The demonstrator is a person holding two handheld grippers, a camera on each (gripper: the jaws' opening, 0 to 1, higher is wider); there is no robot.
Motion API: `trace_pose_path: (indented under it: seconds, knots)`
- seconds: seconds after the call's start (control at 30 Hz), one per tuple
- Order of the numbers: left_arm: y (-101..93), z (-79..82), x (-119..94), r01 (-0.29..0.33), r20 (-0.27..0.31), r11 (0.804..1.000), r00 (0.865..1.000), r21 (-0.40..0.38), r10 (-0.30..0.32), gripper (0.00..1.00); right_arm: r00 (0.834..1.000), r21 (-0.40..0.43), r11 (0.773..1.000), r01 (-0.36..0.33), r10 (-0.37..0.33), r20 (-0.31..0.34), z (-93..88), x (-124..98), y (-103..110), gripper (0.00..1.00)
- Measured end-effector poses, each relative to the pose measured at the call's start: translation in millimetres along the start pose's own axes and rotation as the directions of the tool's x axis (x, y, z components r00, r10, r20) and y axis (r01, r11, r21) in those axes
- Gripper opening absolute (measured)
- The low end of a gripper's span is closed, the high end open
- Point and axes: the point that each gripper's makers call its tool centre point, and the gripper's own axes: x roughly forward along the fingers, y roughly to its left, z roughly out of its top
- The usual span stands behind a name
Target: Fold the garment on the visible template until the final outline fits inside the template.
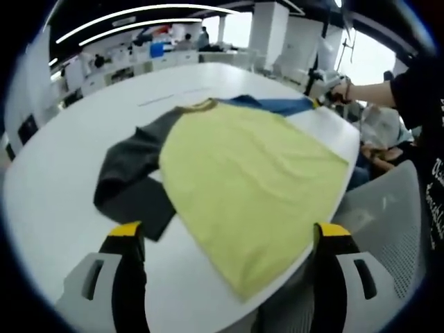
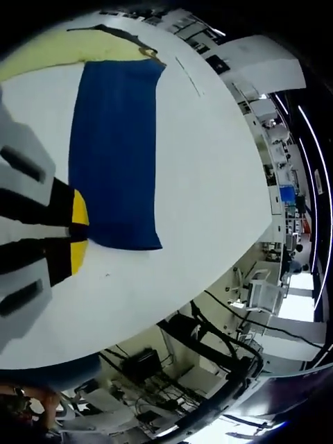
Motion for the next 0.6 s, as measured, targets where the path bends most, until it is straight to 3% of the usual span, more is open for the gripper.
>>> trace_pose_path:
  seconds: [0.33, 0.6]
  knots:
    - [5.3, 2.5, -5, -0.02, 0.021, 1.0, 1.0, 0.002, 0.02, 0.99, 1.0, 0.023, 1.0, 0.003, -0.002, -0.03, -14.4, -12, 3, 0.0]
    - [5.0, 3.7, -8, -0.025, 0.026, 1.0, 0.999, 0.007, 0.025, 0.99, 0.999, 0.037, 0.999, 0.003, -0.002, -0.035, -14.6, -16, 3, 0.0]
